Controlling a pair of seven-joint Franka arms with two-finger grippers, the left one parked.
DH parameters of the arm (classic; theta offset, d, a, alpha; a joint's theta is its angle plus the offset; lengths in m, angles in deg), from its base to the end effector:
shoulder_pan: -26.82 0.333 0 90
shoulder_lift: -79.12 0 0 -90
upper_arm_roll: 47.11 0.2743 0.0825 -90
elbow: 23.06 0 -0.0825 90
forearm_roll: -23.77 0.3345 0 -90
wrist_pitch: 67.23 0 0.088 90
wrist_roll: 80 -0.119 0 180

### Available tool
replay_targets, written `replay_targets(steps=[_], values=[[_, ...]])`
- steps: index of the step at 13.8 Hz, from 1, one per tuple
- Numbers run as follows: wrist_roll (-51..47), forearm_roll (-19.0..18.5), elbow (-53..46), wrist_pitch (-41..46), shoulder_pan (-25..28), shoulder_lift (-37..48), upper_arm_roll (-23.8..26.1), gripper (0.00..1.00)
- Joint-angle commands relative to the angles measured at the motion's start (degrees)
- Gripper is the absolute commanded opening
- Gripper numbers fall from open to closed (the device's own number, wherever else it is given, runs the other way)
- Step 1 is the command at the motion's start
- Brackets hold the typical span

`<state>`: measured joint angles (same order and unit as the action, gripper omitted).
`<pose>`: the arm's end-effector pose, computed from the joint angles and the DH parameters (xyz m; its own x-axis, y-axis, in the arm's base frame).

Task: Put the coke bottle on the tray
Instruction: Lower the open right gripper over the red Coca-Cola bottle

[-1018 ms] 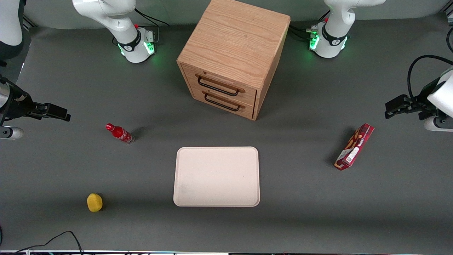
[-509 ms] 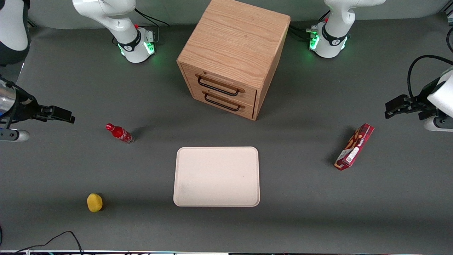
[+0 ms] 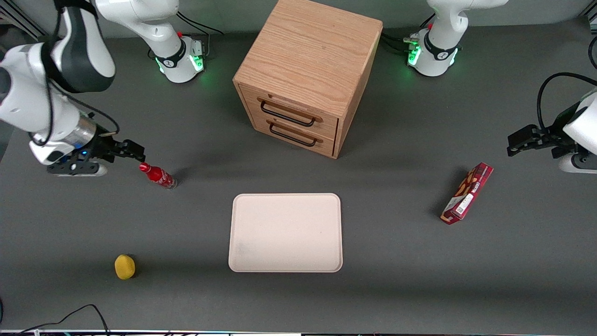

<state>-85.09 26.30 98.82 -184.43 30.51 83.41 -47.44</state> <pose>0.4826 0.0312 0.4114 0.9987 -0.0503 -0.0107 -0.0506 -0.9980 -0.0388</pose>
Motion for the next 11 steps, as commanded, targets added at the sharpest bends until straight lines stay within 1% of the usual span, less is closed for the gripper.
replay_targets(steps=[1, 3, 7, 8, 9, 11], values=[[3.2, 0.6, 6.3, -4.8, -2.0, 3.2, -0.1, 1.0], [4.7, 0.6, 7.1, -6.0, -3.1, 2.5, -0.1, 1.0], [4.8, 0.6, 9.9, -11.4, -3.1, 0.5, -0.1, 0.83], [4.8, 0.6, 10.9, -13.5, -3.1, 0.2, -0.1, 0.82], [4.8, 0.6, 12.0, -15.4, -3.1, -0.3, -0.1, 0.79], [4.9, 0.6, 12.4, -19.0, -3.1, -2.8, -0.1, 0.78]])
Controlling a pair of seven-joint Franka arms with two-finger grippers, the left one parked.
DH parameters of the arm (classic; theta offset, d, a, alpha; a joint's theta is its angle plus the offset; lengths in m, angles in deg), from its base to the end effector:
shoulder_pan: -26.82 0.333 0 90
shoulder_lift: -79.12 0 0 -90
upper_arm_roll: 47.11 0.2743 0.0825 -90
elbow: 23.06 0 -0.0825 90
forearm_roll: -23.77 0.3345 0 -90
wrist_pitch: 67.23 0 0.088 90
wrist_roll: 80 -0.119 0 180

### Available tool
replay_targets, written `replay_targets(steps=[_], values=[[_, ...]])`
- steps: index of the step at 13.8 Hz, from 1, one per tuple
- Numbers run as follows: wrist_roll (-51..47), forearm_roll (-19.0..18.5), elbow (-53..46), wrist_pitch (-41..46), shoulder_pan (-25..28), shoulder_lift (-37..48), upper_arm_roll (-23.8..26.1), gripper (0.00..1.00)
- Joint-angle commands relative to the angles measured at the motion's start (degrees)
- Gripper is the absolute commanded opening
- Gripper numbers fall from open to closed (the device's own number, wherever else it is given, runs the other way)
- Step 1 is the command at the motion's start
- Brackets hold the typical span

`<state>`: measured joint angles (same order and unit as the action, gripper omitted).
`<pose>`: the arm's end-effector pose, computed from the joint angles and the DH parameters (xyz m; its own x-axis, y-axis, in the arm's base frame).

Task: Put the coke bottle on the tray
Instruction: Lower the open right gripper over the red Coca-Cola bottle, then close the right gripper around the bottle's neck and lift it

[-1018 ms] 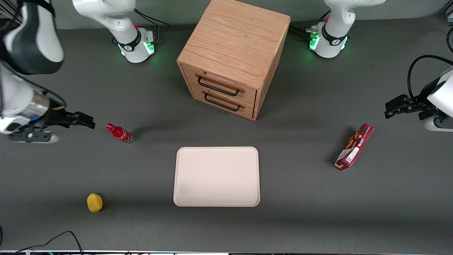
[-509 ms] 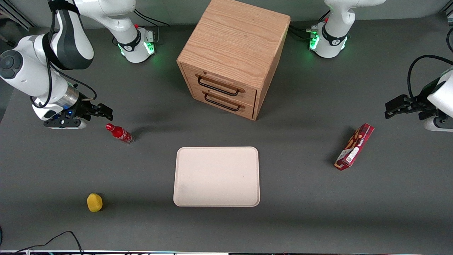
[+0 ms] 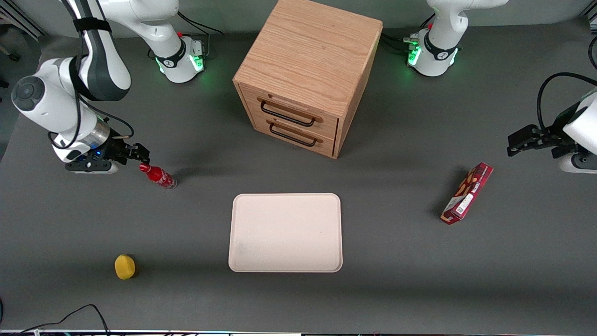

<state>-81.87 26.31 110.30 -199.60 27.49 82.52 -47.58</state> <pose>0.4684 0.0029 0.3449 0.9974 -0.0590 0.0404 -0.0575 -0.9977 -0.0358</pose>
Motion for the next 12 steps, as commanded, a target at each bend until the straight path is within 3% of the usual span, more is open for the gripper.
replay_targets(steps=[1, 3, 10, 12], values=[[1.6, 0.6, 0.9, -5.5, -0.1, -3.2, 0.0, 0.77], [1.6, 0.6, 1.5, -6.8, -0.1, -3.8, 0.1, 0.67], [1.3, 0.7, 1.6, -7.3, 0.0, -4.3, 0.4, 0.01], [1.1, 0.7, 1.5, -7.1, 0.0, -4.2, 0.4, 0.0]])
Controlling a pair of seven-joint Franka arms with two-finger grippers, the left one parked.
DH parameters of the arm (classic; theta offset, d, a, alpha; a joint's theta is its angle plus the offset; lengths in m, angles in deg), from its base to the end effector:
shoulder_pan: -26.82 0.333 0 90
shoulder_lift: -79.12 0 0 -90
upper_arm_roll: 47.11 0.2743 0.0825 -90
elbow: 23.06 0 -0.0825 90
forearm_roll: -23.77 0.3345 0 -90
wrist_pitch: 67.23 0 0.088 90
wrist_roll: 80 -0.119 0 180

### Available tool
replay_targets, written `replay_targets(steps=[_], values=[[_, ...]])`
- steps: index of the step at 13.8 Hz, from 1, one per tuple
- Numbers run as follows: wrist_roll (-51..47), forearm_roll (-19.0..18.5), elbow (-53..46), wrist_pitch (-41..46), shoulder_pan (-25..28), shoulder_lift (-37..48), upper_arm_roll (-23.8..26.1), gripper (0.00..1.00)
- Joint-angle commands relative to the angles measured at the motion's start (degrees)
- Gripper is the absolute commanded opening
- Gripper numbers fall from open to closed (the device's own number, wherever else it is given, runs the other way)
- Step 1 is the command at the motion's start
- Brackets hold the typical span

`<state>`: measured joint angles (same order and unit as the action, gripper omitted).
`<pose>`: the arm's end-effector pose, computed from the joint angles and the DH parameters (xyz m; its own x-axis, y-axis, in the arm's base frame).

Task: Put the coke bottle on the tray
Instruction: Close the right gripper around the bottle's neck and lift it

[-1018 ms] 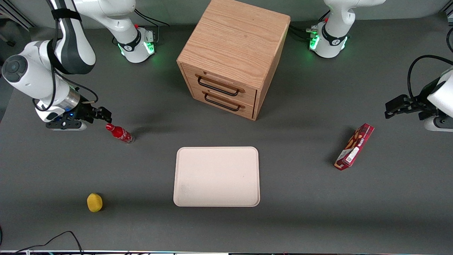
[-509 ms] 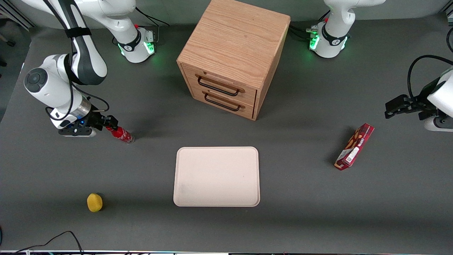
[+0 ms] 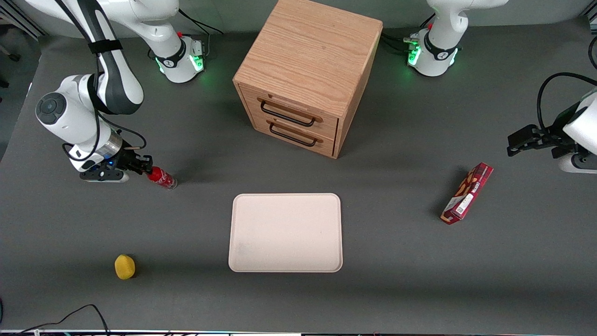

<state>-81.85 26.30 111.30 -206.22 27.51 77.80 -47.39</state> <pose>0.4762 0.0039 0.3099 0.9967 -0.0584 0.0562 -0.0566 -0.9979 -0.0326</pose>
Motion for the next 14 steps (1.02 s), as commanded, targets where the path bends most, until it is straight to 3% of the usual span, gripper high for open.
replay_targets(steps=[1, 4, 6, 14], values=[[1.0, 0.7, 0.5, -0.4, 0.0, 0.5, 0.2, 0.0], [0.3, 0.8, -0.5, 0.8, 0.8, 1.2, 0.5, 0.0], [-2.6, 0.9, -4.9, 5.2, 0.7, 1.2, 3.7, 0.0], [-11.7, 0.8, -38.6, 26.1, 1.2, -13.8, 9.5, 0.0]])
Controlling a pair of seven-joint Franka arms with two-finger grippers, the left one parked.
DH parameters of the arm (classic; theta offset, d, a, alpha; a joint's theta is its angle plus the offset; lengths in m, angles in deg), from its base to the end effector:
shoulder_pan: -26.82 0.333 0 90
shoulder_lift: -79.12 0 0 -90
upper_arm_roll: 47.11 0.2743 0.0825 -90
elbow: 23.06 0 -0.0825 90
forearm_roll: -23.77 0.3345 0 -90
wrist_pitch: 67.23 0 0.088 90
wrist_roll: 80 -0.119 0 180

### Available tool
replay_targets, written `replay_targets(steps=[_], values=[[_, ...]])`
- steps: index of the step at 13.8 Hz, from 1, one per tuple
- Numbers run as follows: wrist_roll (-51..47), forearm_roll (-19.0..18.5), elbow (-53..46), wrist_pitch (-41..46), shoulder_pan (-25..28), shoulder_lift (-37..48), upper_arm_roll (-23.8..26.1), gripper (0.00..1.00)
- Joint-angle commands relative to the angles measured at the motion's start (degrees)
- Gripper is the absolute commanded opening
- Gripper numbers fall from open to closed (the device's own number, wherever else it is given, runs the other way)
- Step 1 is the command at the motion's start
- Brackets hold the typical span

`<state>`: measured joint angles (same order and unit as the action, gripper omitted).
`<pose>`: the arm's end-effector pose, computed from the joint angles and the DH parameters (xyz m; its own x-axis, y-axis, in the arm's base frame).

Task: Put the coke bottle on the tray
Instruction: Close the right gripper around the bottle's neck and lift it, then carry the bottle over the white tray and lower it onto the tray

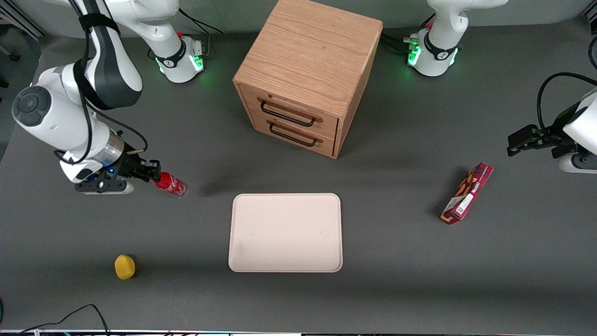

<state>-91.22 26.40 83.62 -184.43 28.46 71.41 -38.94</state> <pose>0.5427 0.0946 0.4171 0.9982 -0.0475 0.0367 -0.0449 -0.9966 -0.0693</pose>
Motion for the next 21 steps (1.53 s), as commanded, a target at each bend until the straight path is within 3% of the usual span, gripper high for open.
replay_targets(steps=[1, 12, 17, 21], values=[[-3.8, 0.3, -14.5, 5.4, 0.3, -9.7, 1.6, 0.0], [-13.6, -0.3, -40.7, 5.2, 11.4, -32.5, 0.2, 0.0], [-14.5, -0.3, -42.6, -2.5, 12.6, -37.0, -0.1, 0.0], [-14.8, -0.2, -43.5, -3.6, 15.2, -37.6, -4.4, 0.0]])
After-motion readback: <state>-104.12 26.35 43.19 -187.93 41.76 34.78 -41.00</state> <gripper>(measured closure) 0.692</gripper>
